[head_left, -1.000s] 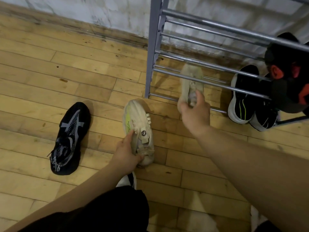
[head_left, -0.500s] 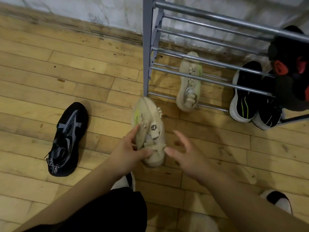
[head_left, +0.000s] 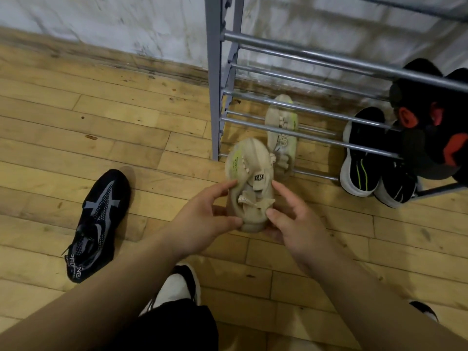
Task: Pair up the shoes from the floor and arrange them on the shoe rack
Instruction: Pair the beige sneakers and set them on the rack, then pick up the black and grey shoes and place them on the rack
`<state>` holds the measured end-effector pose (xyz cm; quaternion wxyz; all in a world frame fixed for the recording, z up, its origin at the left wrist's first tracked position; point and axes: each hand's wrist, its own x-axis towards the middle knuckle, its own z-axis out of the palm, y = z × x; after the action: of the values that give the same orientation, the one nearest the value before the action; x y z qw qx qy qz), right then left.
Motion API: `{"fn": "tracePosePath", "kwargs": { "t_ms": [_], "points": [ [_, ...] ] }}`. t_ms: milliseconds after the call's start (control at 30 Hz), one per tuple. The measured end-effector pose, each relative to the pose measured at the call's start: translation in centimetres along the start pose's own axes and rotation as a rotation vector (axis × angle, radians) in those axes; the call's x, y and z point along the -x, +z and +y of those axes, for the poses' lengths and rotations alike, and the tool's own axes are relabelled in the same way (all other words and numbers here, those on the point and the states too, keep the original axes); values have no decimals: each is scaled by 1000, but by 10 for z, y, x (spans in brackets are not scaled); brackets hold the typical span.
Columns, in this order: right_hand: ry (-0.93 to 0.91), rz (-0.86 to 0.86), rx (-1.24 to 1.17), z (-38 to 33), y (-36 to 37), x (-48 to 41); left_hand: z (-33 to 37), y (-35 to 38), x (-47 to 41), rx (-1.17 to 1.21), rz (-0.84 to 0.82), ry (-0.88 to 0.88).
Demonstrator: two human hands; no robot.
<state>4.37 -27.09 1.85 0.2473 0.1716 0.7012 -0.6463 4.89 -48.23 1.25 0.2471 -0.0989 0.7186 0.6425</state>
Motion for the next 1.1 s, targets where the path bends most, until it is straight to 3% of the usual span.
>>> {"fn": "tracePosePath", "kwargs": {
  "t_ms": [233,367,500,600,700,800,867,967,1100],
  "points": [
    [-143,74,114,-45,22,-71,36,-22,-62,-81,165,83],
    [-123,202,464,-63,34,-106,44,-24,-84,-324,394,95],
    [-148,203,592,-52,38,-81,2,-25,-45,-464,470,35],
    [-129,92,619,-30,41,-55,-47,-63,-5,-664,564,-133],
    [-79,-91,664,-16,53,-37,-88,-106,32,-901,657,-462],
    [-47,-271,727,-9,78,-25,-120,-130,65,-826,607,-675],
    [-35,-343,749,-7,96,-21,-139,-140,81,-777,593,-674],
    [-12,-416,752,-15,119,-18,-142,-142,94,-625,619,-576],
    [-62,-466,677,-62,142,-8,-89,-140,131,-129,625,-281]
  ]
}}
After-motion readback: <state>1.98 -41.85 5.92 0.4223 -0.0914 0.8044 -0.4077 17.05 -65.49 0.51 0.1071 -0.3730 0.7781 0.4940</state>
